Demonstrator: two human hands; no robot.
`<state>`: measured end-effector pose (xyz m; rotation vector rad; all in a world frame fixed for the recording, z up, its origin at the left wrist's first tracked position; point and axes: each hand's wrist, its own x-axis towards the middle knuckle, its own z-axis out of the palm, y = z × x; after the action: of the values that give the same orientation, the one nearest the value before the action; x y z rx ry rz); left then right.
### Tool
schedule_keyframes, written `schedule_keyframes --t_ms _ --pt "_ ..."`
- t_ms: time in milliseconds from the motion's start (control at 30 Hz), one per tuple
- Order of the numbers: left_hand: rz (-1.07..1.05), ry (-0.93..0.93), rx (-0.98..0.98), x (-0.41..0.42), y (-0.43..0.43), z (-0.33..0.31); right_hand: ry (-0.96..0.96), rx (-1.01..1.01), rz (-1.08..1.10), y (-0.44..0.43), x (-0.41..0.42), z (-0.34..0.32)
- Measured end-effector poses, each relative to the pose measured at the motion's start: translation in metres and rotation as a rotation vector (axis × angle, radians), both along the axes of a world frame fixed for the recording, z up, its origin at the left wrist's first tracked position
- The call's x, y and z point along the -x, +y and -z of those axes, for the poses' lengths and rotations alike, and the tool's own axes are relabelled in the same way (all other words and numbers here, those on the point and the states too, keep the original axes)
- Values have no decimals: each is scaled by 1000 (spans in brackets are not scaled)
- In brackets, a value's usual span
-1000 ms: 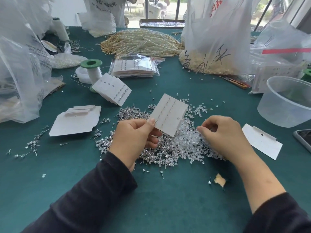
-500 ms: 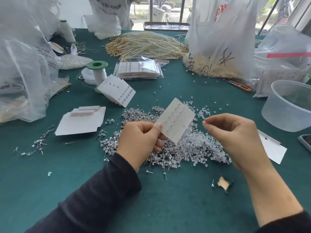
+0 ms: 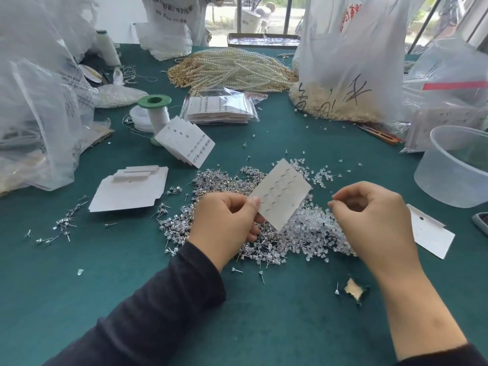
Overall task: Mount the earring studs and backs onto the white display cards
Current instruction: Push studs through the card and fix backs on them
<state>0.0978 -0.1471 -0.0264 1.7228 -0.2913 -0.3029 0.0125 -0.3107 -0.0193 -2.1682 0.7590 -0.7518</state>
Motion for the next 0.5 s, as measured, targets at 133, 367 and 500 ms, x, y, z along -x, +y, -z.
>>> schedule_keyframes --t_ms 133,367,500 --pt "4 15 2 1 0 -1 -40 -15 -19 0 1 -2" --pt "37 -66 -52 6 -2 -1 -349 136 -322 48 -9 -2" --pt "30 -85 -57 6 -2 0 -309 194 -272 56 -13 7"
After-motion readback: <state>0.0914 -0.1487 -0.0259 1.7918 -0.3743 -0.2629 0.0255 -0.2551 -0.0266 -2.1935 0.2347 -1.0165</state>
